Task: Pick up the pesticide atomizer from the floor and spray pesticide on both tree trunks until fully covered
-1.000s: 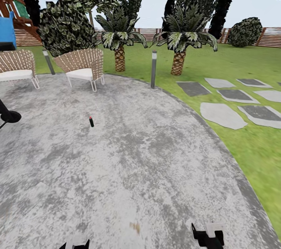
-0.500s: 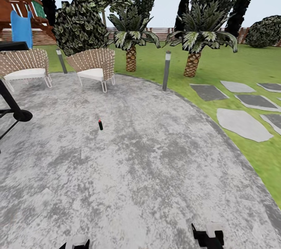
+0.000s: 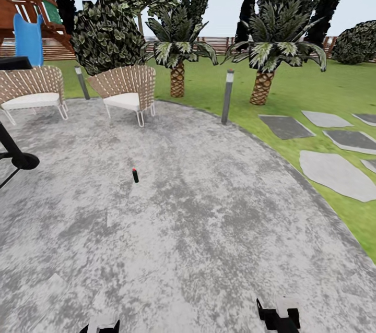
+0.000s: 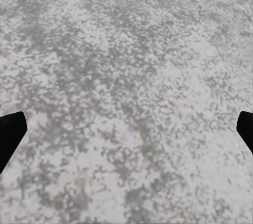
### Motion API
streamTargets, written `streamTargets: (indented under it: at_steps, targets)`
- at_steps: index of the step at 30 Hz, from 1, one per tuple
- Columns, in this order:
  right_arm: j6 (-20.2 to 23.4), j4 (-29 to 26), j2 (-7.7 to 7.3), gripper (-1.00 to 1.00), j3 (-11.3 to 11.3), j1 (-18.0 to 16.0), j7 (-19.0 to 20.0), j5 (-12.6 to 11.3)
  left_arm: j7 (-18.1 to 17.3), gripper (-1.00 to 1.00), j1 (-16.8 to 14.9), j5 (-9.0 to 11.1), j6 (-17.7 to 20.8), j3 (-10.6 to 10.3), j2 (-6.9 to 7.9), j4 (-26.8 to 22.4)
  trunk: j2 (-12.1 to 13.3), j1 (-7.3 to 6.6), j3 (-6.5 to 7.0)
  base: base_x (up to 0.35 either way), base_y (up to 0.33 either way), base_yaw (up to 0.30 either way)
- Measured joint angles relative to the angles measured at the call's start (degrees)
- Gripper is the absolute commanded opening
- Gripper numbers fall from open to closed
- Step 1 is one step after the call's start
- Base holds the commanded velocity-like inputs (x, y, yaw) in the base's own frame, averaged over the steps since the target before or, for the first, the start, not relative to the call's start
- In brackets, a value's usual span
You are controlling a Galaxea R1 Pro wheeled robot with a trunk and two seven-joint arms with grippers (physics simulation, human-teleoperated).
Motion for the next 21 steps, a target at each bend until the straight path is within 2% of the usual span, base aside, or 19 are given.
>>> streamTargets:
  at_steps: [21]
  targets:
    - [-0.08, 0.00, 0.07, 1.00, 0.00, 0.00, 0.02, 0.00, 0.00, 1.00, 0.00, 0.00, -0.01, -0.01, 0.00, 0.00, 0.00, 0.00, 0.00, 0.337, 0.004, 0.000]
